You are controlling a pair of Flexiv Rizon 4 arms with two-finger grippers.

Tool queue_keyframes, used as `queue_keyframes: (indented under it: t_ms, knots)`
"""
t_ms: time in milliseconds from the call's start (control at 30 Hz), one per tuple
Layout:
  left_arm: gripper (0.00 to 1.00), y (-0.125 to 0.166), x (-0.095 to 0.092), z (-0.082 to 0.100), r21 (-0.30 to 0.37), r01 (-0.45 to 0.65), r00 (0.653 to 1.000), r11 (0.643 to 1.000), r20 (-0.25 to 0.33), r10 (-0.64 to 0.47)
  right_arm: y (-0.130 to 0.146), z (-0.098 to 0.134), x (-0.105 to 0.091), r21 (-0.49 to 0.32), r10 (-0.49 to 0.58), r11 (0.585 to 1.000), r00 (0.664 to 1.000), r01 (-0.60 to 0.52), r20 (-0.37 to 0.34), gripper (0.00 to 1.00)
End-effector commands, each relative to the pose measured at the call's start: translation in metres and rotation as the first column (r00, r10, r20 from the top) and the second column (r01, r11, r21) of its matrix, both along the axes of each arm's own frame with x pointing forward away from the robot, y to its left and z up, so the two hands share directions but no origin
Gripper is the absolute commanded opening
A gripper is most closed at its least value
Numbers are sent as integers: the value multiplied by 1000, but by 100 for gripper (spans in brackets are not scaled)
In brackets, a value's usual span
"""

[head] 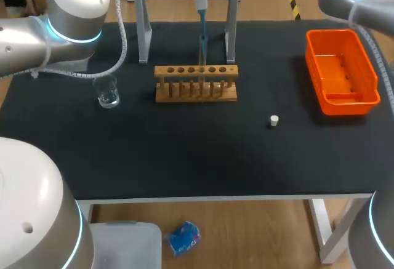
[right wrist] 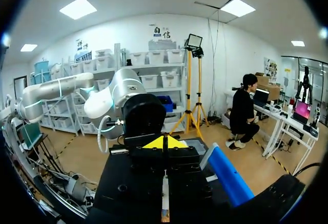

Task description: Invert the test tube, pick up the pipette, mount the tip to pipette, aspirate from beaker and dispense into the tube, eject the tip, return the pipette, and cap with the stopper.

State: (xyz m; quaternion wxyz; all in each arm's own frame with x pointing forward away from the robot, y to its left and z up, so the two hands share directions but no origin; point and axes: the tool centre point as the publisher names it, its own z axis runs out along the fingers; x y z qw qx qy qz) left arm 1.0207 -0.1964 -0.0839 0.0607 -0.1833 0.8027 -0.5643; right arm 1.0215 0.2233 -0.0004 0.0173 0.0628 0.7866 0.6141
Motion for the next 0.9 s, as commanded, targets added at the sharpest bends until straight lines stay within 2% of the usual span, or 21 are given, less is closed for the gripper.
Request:
queue_keyframes:
  t_ms: [33,900]
  knots:
    - [0,0,-1,-1,-5,-1,1000,1000,3,1,-1,-4,0,-1,-4,1000,1000,4,-4,0]
    - [0,0,-1,-1,-5,-1,1000,1000,3,1,0,-16,-2,7,5,1000,1000,-5,-26,0]
